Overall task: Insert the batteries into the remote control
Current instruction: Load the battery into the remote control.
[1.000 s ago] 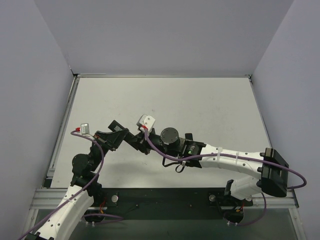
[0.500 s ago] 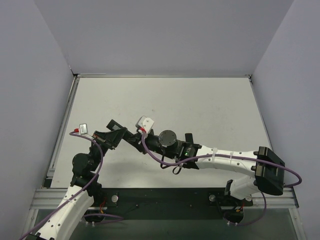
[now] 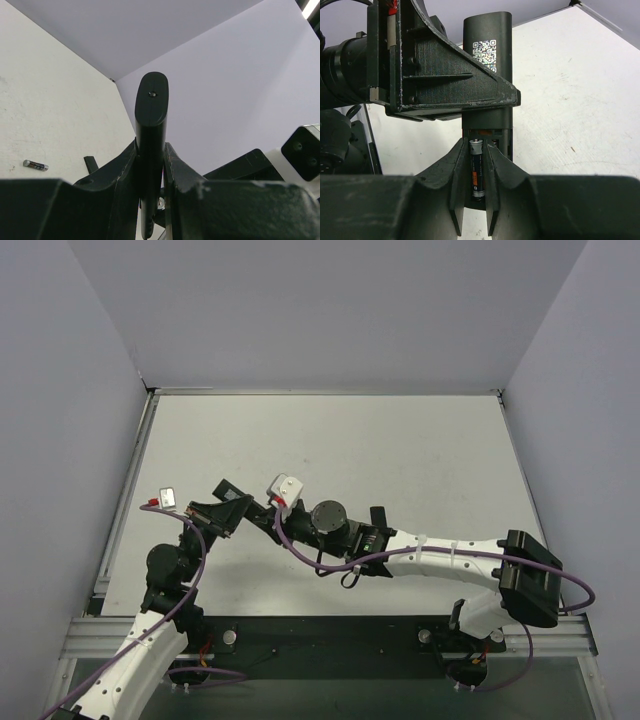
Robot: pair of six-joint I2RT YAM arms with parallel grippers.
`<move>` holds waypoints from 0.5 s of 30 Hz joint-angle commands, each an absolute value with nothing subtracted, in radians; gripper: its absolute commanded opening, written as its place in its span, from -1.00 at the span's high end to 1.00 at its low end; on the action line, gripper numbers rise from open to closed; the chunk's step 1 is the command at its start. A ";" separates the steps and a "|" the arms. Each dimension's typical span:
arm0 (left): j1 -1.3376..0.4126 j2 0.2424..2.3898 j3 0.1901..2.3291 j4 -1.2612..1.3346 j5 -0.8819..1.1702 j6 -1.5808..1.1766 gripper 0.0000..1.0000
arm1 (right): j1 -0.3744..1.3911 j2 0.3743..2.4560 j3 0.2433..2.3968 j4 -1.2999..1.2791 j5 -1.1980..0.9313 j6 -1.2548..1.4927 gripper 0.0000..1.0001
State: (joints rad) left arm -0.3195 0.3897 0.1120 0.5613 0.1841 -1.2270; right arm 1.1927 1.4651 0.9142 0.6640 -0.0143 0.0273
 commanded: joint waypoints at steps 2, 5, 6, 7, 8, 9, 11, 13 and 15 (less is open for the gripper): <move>-0.334 0.354 0.183 0.741 0.259 -1.305 1.00 | 1.195 1.519 0.923 0.538 -0.035 0.035 0.73; -0.334 0.347 0.183 0.690 0.270 -1.273 1.00 | 1.193 1.506 0.936 0.525 -0.043 0.044 0.72; -0.334 0.344 0.178 0.683 0.275 -1.261 1.00 | 1.195 1.502 0.939 0.517 -0.044 0.048 0.71; -0.334 0.344 0.173 0.672 0.278 -1.261 1.00 | 1.195 1.499 0.939 0.517 -0.044 0.049 0.67; -0.334 0.342 0.170 0.670 0.281 -1.261 1.00 | 1.195 1.497 0.940 0.517 -0.044 0.058 0.65; -0.334 0.342 0.160 0.669 0.285 -1.259 1.00 | 1.195 1.491 0.943 0.511 -0.043 0.061 0.65; -0.334 0.342 0.150 0.666 0.293 -1.266 1.00 | 1.193 1.485 0.946 0.508 -0.043 0.066 0.64; -0.334 0.341 0.138 0.660 0.298 -1.273 1.00 | 1.192 1.479 0.959 0.496 -0.037 0.075 0.64; -0.334 0.339 0.133 0.649 0.301 -1.275 1.00 | 1.190 1.477 0.963 0.492 -0.037 0.084 0.64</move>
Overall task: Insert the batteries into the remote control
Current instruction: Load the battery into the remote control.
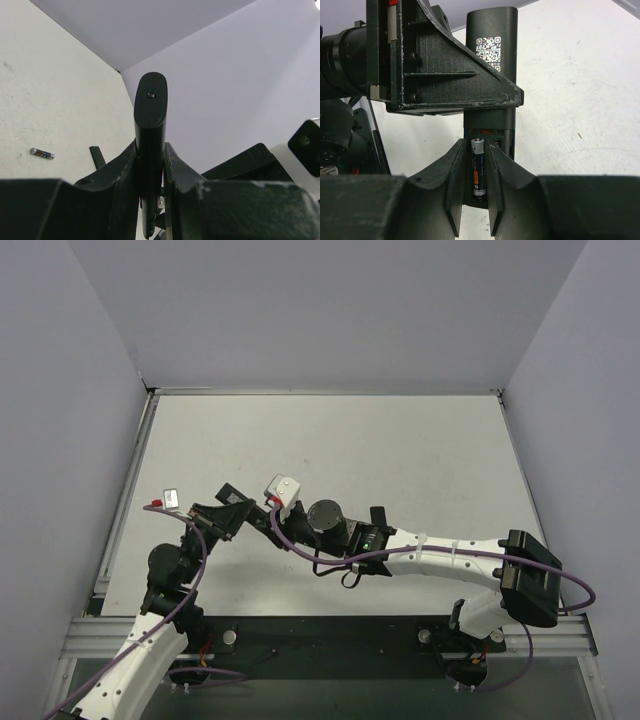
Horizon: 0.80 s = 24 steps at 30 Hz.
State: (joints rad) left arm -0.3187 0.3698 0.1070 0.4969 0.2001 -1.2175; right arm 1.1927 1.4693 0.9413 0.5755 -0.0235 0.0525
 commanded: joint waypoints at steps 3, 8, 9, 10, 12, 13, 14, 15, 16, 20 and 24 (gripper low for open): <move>-0.334 0.334 0.123 0.624 0.304 -1.276 1.00 | 1.187 1.476 0.976 0.479 -0.037 0.097 0.63; -0.334 0.341 0.107 0.618 0.305 -1.296 1.00 | 1.184 1.470 0.974 0.483 -0.032 0.109 0.62; -0.334 0.345 0.106 0.618 0.307 -1.298 1.00 | 1.183 1.470 0.973 0.486 -0.032 0.113 0.62; -0.334 0.347 0.104 0.618 0.308 -1.302 1.00 | 1.183 1.470 0.971 0.488 -0.029 0.115 0.62; -0.342 0.354 0.094 0.627 0.304 -1.312 1.00 | 1.181 1.470 0.969 0.497 -0.029 0.118 0.62; -0.345 0.356 0.091 0.632 0.301 -1.315 1.00 | 1.183 1.470 0.971 0.499 -0.028 0.120 0.62; -0.348 0.359 0.081 0.637 0.296 -1.322 1.00 | 1.181 1.468 0.971 0.500 -0.028 0.123 0.62; -0.356 0.360 0.078 0.641 0.288 -1.324 1.00 | 1.181 1.471 0.971 0.502 -0.028 0.124 0.62; -0.359 0.360 0.075 0.643 0.285 -1.327 1.00 | 1.181 1.471 0.971 0.503 -0.026 0.126 0.59; -0.368 0.373 0.074 0.644 0.278 -1.327 1.00 | 1.178 1.471 0.965 0.509 -0.011 0.133 0.57; -0.379 0.396 0.074 0.656 0.276 -1.327 1.00 | 1.175 1.468 0.962 0.518 -0.003 0.140 0.57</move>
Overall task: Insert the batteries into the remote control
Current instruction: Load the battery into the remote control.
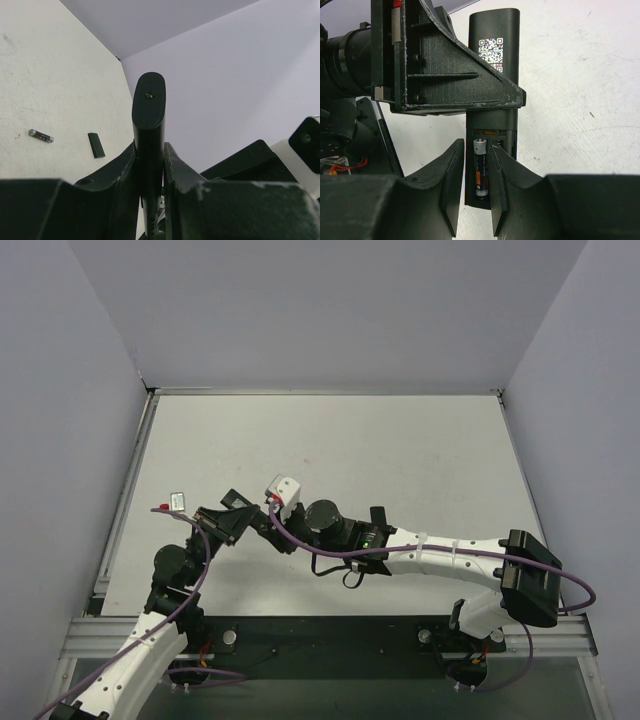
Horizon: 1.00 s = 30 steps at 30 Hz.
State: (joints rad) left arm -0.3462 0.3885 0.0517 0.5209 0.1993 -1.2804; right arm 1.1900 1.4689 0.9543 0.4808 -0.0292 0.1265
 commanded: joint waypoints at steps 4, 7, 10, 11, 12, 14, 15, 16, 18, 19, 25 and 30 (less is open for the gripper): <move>-0.391 0.413 0.069 0.664 0.276 -1.325 1.00 | 1.173 1.465 0.960 0.523 -0.003 0.144 0.56; -0.400 0.419 0.069 0.669 0.272 -1.324 1.00 | 1.170 1.463 0.959 0.526 0.024 0.140 0.51; -0.403 0.419 0.069 0.669 0.270 -1.322 1.00 | 1.167 1.460 0.957 0.526 0.029 0.141 0.46; -0.403 0.420 0.071 0.669 0.270 -1.322 1.00 | 1.164 1.462 0.957 0.526 0.029 0.141 0.46; -0.403 0.419 0.071 0.669 0.271 -1.324 1.00 | 1.164 1.460 0.957 0.528 0.029 0.140 0.46; -0.403 0.422 0.071 0.670 0.272 -1.324 1.00 | 1.164 1.459 0.956 0.529 0.029 0.140 0.45; -0.405 0.420 0.071 0.670 0.273 -1.322 1.00 | 1.164 1.457 0.956 0.528 0.029 0.138 0.45; -0.405 0.420 0.071 0.670 0.273 -1.324 1.00 | 1.163 1.457 0.956 0.528 0.031 0.137 0.44; -0.405 0.422 0.068 0.670 0.275 -1.324 1.00 | 1.163 1.454 0.957 0.528 0.032 0.133 0.43; -0.405 0.423 0.069 0.670 0.275 -1.322 1.00 | 1.163 1.453 0.957 0.529 0.032 0.132 0.41; -0.405 0.426 0.071 0.667 0.282 -1.324 1.00 | 1.158 1.447 0.960 0.525 0.035 0.126 0.35; -0.405 0.434 0.072 0.669 0.294 -1.322 1.00 | 1.158 1.440 0.963 0.526 0.037 0.123 0.34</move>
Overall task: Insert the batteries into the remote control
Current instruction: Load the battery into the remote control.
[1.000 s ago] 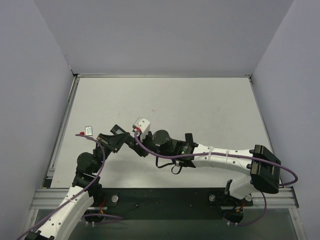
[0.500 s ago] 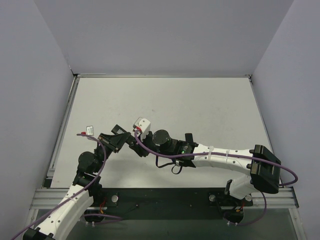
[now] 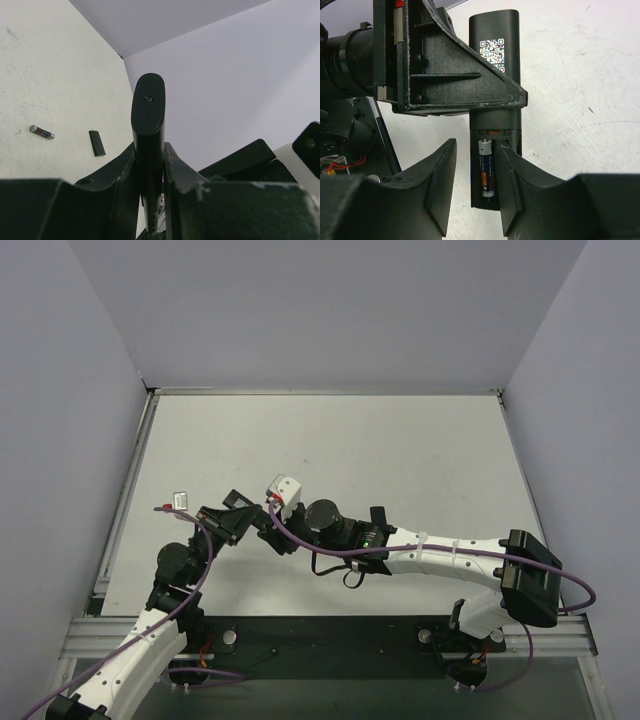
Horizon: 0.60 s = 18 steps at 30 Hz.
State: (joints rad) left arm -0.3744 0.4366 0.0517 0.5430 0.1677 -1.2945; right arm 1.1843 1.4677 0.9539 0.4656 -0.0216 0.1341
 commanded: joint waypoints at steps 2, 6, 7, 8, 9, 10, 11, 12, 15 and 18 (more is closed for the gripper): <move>-0.405 0.436 0.072 0.670 0.299 -1.324 1.00 | 1.158 1.442 0.966 0.526 0.040 0.118 0.33; -0.405 0.440 0.074 0.675 0.308 -1.322 1.00 | 1.155 1.440 0.973 0.525 0.040 0.115 0.30; -0.405 0.440 0.074 0.675 0.308 -1.324 1.00 | 1.154 1.439 0.974 0.525 0.040 0.114 0.29; -0.405 0.442 0.074 0.673 0.308 -1.322 1.00 | 1.152 1.439 0.979 0.520 0.038 0.115 0.29; -0.405 0.442 0.075 0.673 0.308 -1.322 1.00 | 1.154 1.439 0.980 0.519 0.038 0.112 0.28; -0.406 0.442 0.075 0.673 0.308 -1.324 1.00 | 1.154 1.437 0.983 0.512 0.037 0.112 0.28; -0.407 0.442 0.075 0.672 0.307 -1.322 1.00 | 1.154 1.436 0.983 0.509 0.035 0.110 0.28; -0.405 0.445 0.077 0.669 0.305 -1.322 1.00 | 1.154 1.436 0.985 0.508 0.035 0.106 0.27; -0.406 0.443 0.078 0.661 0.301 -1.322 1.00 | 1.154 1.433 0.991 0.488 0.035 0.098 0.25; -0.405 0.440 0.086 0.634 0.296 -1.309 1.00 | 1.154 1.427 0.991 0.477 0.038 0.094 0.26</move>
State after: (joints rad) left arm -0.3782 0.4530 0.0513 0.5571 0.1722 -1.2968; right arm 1.1843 1.4620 0.9539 0.4511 -0.0227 0.1265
